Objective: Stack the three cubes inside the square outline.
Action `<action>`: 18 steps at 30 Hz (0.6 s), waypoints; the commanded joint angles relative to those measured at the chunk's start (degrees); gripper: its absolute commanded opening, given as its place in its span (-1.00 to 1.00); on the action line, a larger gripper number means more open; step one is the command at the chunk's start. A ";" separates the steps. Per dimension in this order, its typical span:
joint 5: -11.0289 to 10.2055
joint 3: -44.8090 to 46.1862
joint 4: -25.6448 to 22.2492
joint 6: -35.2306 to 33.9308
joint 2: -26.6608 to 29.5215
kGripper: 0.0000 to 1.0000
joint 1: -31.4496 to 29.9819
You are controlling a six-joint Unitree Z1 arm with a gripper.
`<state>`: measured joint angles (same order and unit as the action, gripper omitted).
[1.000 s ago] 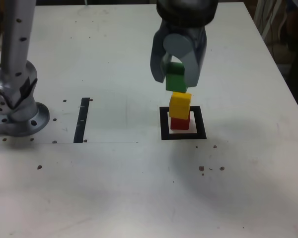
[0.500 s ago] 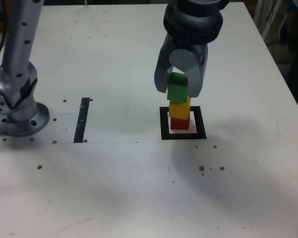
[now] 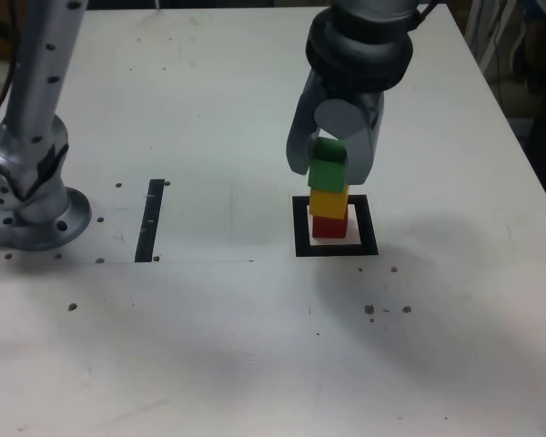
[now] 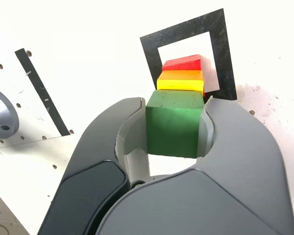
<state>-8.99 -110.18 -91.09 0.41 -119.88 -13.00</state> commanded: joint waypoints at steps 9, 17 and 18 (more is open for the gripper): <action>-0.88 -0.50 -0.35 0.52 -0.71 0.89 0.59; -1.77 0.96 -0.94 0.66 2.27 0.99 1.22; -1.86 1.45 -0.98 0.84 3.56 0.99 1.24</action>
<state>-10.66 -109.21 -91.24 0.90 -118.86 -11.84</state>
